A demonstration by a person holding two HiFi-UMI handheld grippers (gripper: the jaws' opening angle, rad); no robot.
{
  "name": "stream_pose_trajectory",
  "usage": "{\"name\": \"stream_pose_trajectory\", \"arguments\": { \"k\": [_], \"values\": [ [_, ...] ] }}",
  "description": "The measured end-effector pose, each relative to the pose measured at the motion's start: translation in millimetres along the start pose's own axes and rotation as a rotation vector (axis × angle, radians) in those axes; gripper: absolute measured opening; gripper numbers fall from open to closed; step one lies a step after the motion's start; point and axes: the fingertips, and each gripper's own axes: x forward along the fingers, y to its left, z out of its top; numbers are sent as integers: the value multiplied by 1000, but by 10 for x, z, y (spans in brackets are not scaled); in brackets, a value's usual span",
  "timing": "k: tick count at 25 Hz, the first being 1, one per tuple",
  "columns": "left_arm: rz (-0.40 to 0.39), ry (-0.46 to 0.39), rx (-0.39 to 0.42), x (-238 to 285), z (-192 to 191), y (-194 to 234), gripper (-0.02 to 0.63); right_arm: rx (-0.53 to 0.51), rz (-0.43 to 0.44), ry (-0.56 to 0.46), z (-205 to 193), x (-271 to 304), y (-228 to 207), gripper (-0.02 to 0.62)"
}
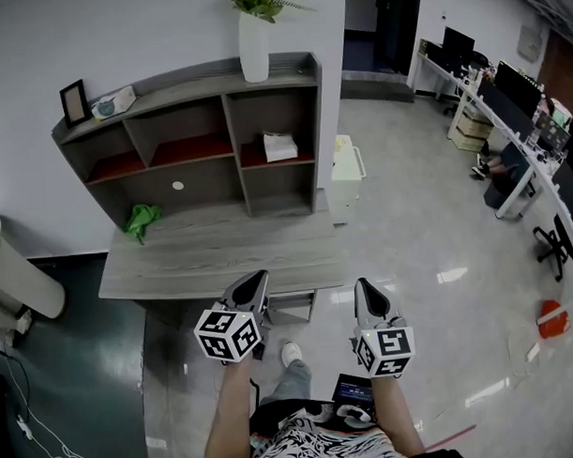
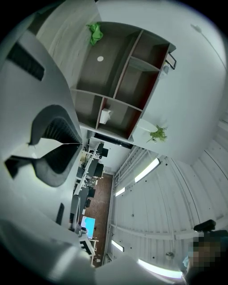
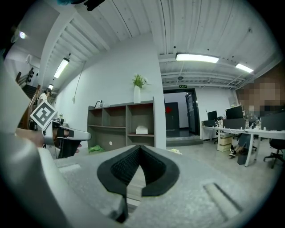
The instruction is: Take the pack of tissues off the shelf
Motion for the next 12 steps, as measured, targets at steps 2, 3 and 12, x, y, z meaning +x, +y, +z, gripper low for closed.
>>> {"name": "stream_pose_trajectory", "arguments": {
  "k": [2, 3, 12],
  "values": [
    [-10, 4, -6, 306, 102, 134, 9, 0, -7, 10, 42, 300, -120, 5],
    [-15, 9, -10, 453, 152, 202, 9, 2, -9, 16, 63, 449, -172, 5],
    [-27, 22, -24, 1564, 606, 828, 9, 19, -28, 46, 275, 1656, -581, 5]
  ]
}}
